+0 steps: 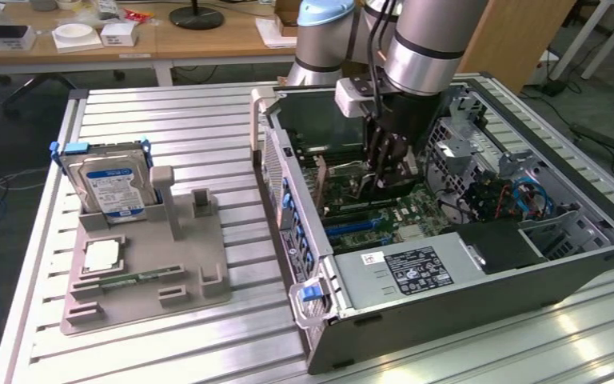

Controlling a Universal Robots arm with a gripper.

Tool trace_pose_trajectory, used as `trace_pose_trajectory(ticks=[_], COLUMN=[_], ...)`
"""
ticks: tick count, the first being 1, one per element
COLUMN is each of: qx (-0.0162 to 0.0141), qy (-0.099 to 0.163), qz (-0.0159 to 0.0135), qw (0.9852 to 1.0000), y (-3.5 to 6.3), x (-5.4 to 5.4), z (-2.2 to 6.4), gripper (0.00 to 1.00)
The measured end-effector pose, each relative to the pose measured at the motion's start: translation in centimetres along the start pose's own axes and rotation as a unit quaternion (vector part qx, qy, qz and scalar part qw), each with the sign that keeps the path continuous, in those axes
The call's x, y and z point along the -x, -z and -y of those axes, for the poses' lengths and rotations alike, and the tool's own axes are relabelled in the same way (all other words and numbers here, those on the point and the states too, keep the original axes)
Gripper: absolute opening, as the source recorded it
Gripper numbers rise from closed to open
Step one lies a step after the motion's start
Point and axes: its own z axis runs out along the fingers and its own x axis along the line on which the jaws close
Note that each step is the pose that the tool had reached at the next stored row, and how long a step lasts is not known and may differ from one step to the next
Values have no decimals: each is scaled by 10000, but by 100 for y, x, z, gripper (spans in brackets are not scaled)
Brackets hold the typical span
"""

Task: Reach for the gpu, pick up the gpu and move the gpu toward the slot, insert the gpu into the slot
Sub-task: 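Insert the gpu into the slot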

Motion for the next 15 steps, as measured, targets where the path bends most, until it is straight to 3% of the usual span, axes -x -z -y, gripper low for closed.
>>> trace_pose_trajectory(ticks=[7, 15], qx=[-39, -43], qy=[1, 1], qz=[1, 1], qw=[10000, 10000], y=[-15, -43], x=[0, 0], z=[-3, -6], gripper=[26, 26])
